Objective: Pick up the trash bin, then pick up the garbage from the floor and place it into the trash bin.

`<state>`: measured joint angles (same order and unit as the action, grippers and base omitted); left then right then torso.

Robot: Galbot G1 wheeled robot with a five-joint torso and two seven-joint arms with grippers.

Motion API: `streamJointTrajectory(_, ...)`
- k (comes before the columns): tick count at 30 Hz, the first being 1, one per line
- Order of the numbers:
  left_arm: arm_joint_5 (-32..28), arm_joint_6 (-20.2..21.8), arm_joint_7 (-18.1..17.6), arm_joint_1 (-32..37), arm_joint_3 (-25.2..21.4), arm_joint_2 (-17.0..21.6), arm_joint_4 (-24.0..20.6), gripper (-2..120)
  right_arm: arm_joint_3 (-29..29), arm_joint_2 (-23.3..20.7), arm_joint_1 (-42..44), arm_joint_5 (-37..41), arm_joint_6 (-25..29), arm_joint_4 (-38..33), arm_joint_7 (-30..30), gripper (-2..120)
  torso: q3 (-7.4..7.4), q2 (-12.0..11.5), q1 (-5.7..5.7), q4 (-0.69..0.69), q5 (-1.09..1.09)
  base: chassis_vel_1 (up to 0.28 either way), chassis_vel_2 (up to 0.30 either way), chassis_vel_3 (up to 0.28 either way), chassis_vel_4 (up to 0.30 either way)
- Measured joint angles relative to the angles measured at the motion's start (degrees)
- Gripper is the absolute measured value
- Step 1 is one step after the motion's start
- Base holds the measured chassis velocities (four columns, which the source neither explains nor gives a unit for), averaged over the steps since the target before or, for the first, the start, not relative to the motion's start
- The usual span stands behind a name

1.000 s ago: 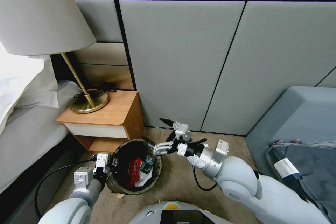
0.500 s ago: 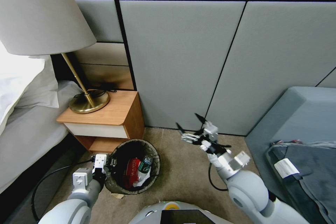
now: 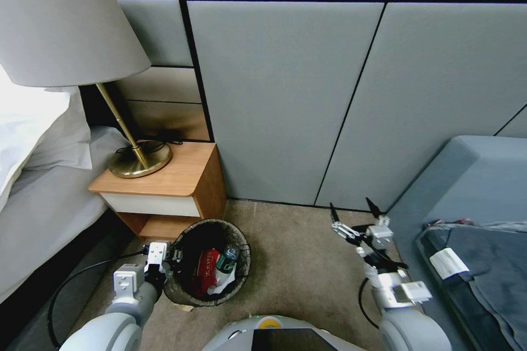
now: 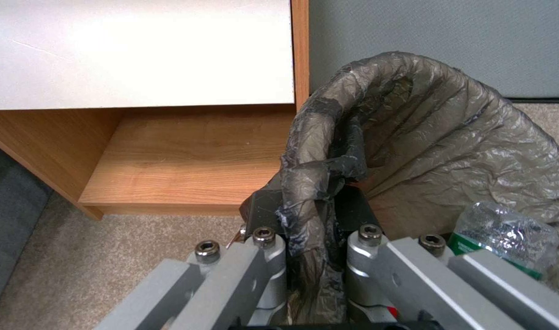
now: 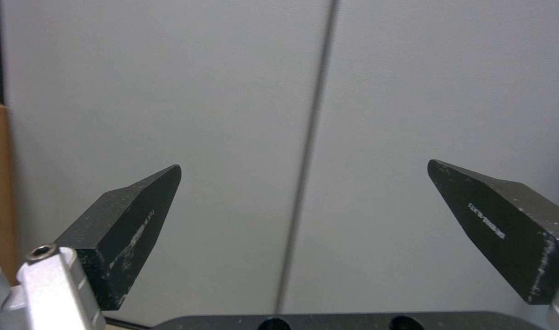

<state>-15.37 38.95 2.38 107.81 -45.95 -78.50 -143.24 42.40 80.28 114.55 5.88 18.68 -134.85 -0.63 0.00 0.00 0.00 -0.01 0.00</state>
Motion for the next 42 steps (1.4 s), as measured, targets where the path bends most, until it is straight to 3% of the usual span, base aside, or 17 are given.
streamJointTrajectory(10,0.06,0.33,0.04,0.13,0.17,0.05,0.00,6,0.75,2.69,4.85,0.01,4.61,0.99,0.77,100,0.00,0.00,0.00,0.01,0.00,0.000,0.000,0.000,0.000)
streamJointTrajectory(42,-1.25,1.37,0.70,-0.50,0.11,0.30,0.00,6,-5.20,0.83,3.08,-0.84,1.15,1.43,-2.40,100,0.00,0.00,0.00,0.01,0.00,0.018,0.018,0.016,0.019)
